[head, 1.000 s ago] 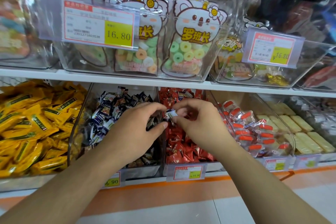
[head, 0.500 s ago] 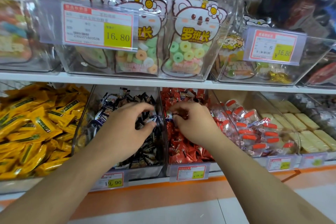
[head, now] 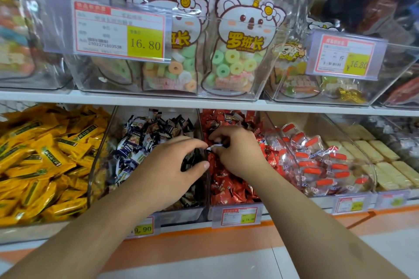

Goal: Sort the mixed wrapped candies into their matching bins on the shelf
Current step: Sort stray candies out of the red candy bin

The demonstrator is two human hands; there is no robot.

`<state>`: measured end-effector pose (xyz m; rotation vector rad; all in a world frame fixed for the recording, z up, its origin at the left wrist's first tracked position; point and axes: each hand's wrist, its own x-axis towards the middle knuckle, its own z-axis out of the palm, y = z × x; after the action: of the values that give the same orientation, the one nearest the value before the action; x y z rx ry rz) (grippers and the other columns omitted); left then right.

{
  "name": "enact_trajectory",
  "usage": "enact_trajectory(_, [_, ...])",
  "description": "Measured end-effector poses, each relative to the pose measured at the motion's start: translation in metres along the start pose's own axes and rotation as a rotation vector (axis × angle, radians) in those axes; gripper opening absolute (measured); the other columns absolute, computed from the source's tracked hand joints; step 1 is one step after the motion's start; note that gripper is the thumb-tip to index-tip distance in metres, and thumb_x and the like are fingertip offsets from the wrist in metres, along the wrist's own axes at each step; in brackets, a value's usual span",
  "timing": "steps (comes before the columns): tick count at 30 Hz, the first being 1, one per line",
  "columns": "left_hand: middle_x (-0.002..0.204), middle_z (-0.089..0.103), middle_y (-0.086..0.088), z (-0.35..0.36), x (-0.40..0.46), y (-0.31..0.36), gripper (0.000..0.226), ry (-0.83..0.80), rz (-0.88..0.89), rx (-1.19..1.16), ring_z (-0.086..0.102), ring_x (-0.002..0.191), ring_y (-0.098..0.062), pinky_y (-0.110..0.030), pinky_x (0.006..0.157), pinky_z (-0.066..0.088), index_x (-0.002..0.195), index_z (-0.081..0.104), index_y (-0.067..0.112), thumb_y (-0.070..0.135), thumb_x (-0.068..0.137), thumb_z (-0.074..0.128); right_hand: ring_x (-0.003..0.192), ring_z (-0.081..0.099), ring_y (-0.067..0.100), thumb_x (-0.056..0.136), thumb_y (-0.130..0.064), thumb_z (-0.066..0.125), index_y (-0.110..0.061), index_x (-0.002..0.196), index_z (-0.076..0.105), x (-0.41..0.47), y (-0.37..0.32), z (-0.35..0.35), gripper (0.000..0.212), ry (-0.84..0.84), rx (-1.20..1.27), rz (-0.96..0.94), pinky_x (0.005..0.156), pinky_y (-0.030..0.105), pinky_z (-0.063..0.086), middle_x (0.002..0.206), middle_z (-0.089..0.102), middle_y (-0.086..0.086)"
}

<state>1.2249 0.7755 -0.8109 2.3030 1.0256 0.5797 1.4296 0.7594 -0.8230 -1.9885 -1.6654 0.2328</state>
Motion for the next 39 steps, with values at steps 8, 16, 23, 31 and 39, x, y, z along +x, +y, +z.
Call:
enact_trajectory(8, [0.114, 0.056, 0.032, 0.001, 0.004, 0.001, 0.038, 0.117, 0.011, -0.050, 0.052, 0.101, 0.016, -0.013, 0.083, 0.046, 0.131, 0.061, 0.042, 0.043, 0.094, 0.069, 0.067, 0.058, 0.002, 0.086, -0.021, 0.081, -0.029, 0.091, 0.078, -0.013, -0.006, -0.033, 0.010, 0.090, 0.202, 0.068, 0.060, 0.011, 0.045, 0.079, 0.066, -0.009])
enact_trajectory(16, [0.093, 0.067, 0.023, -0.008, 0.011, 0.006, 0.029, 0.233, -0.052, -0.197, 0.062, 0.091, 0.006, -0.009, 0.076, 0.049, 0.114, 0.072, 0.037, 0.032, 0.087, 0.082, 0.094, 0.075, 0.012, 0.093, -0.003, 0.072, -0.014, 0.112, 0.074, -0.034, -0.026, -0.055, 0.022, -0.119, 0.626, 0.085, 0.089, 0.028, 0.060, 0.097, 0.079, -0.001])
enact_trajectory(23, [0.142, 0.058, 0.007, -0.015, 0.007, -0.006, 0.049, 0.162, -0.134, 0.060, 0.060, 0.118, -0.014, -0.025, 0.093, 0.045, 0.142, 0.055, 0.040, 0.042, 0.095, 0.069, 0.139, 0.048, 0.017, 0.097, -0.030, 0.065, -0.026, 0.147, 0.053, -0.037, 0.002, -0.056, 0.051, -0.027, -0.087, 0.107, 0.115, 0.028, 0.035, 0.148, 0.056, -0.003])
enact_trajectory(31, [0.149, 0.039, 0.030, 0.007, 0.009, 0.010, 0.052, 0.021, 0.041, 0.027, 0.044, 0.133, 0.000, -0.024, 0.110, 0.038, 0.146, 0.046, 0.045, 0.049, 0.097, 0.062, 0.158, -0.010, 0.021, 0.104, -0.054, 0.046, -0.031, 0.164, 0.016, -0.057, 0.004, -0.023, 0.071, -0.355, -0.214, 0.084, 0.128, 0.041, 0.000, 0.173, 0.002, -0.002])
enact_trajectory(39, [0.148, 0.035, 0.033, 0.012, 0.012, 0.004, 0.051, 0.010, 0.062, 0.038, 0.040, 0.132, 0.005, -0.016, 0.107, 0.033, 0.145, 0.049, 0.044, 0.051, 0.097, 0.062, 0.148, 0.031, 0.005, 0.100, -0.035, 0.063, -0.033, 0.149, 0.052, -0.052, 0.007, -0.040, 0.051, -0.258, -0.045, -0.050, 0.119, 0.018, 0.018, 0.160, 0.040, -0.014])
